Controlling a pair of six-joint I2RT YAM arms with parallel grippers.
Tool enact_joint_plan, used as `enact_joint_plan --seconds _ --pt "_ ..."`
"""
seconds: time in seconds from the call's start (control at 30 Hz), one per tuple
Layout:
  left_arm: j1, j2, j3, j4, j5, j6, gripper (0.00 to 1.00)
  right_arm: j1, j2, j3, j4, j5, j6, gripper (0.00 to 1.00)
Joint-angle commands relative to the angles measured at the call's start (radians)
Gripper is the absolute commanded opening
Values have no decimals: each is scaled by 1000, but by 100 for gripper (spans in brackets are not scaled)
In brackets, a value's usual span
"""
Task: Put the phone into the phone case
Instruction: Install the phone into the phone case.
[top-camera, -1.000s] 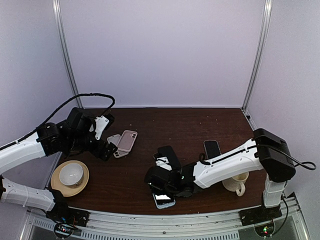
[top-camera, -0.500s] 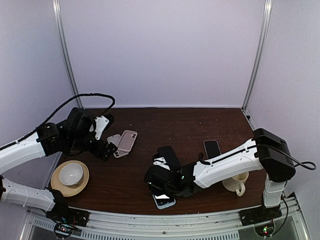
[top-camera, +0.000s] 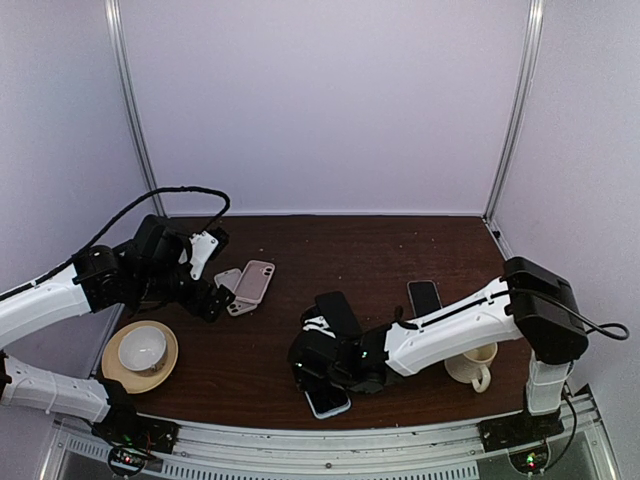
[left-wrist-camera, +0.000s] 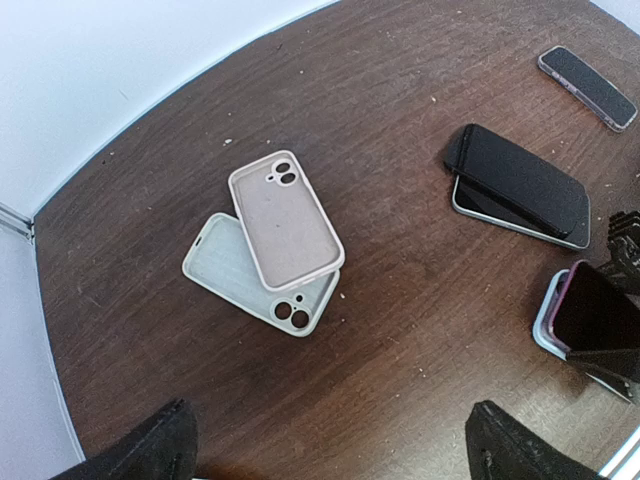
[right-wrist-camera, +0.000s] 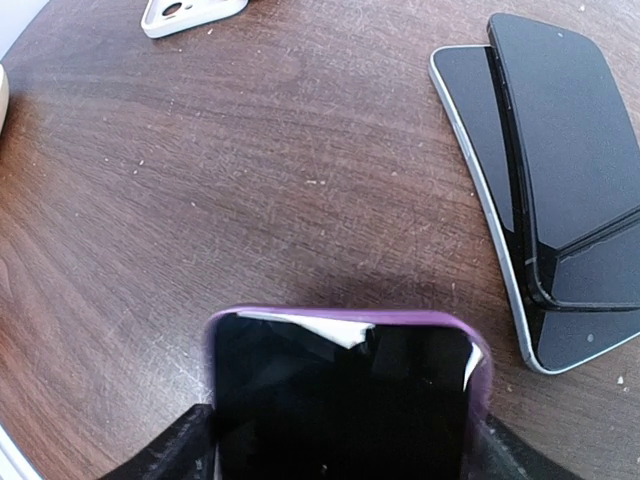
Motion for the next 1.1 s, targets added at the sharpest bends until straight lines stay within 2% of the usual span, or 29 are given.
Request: enact_joint_plan --seconds 0.0,0.3,0.43,0.57,0.7,0.83,0.93,1.0,1.07 --pt "4 -5 -7 48 15 14 97 -1 22 26 2 -15 -18 84" --pt "4 -8 -6 49 17 16 97 -10 10 26 -5 -19 -29 85" --pt "5 -6 -8 48 19 17 98 -10 -18 71 -93 -9 -64 85" --pt "4 -7 -8 49 18 20 97 -13 -114 52 -163 -29 -83 84" --pt "4 -4 -9 48 19 28 98 -32 -188 0 -246 -111 -54 75" --pt "4 13 -8 49 33 36 98 -34 -221 -49 -256 -184 -32 56" --pt "4 25 -3 48 70 23 97 -35 -226 -74 -246 -222 -23 51" --pt "4 36 1 53 130 -17 91 -36 -216 -85 -251 -237 -18 47" --pt "-5 47 -2 69 255 -47 82 -37 -213 -97 -244 -256 -14 43"
